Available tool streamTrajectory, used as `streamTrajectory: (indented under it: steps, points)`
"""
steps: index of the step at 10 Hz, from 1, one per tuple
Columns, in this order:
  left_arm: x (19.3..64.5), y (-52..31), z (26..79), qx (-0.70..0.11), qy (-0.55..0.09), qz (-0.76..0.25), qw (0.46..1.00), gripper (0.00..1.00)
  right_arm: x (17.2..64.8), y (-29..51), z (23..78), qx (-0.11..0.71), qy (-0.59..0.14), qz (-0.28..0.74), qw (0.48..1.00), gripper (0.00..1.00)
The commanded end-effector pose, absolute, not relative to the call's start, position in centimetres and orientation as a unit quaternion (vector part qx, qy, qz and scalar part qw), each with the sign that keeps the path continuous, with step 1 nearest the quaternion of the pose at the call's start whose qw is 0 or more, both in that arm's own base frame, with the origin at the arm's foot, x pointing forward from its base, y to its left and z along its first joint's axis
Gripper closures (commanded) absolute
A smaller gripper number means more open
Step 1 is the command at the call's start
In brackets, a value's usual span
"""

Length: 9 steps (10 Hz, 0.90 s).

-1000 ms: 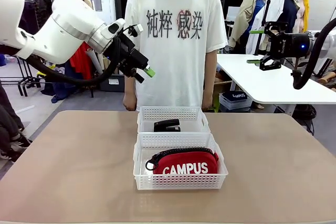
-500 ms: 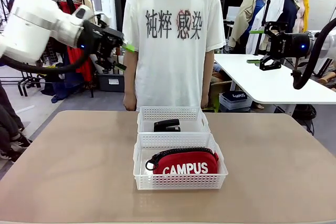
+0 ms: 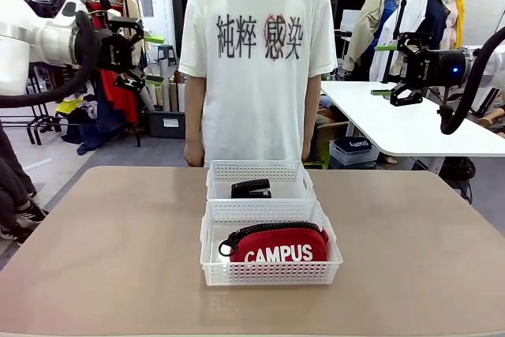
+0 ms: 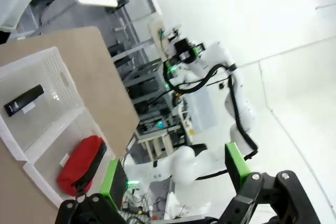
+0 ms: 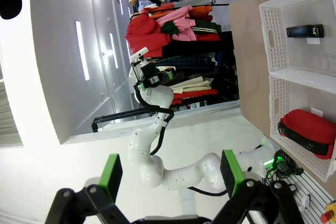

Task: Distribute items into two baskets.
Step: Place the picked Stapler into the Organizing basket as instructed by the person.

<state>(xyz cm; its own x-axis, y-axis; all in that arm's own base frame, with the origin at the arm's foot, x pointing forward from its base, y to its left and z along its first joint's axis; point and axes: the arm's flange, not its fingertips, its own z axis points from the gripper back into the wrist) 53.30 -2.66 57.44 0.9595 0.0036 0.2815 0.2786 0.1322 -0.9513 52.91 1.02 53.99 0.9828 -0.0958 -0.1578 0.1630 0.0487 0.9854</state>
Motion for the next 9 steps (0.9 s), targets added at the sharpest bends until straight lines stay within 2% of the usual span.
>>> streamTrajectory:
  steps: [1,5,9]
  points:
    - [53.1,-2.0,56.9,-0.674,-0.112,-0.059,0.727,0.0,52.9,1.0,54.3,0.682,0.025,-0.092,0.725,0.0]
    - [53.1,-1.0,56.8,-0.679,-0.091,-0.028,0.728,0.0,52.9,1.0,54.3,0.682,0.025,-0.092,0.725,0.0]
    - [52.9,-0.8,56.8,-0.686,-0.083,-0.042,0.721,0.0,52.9,1.0,54.3,0.682,0.025,-0.092,0.725,0.0]
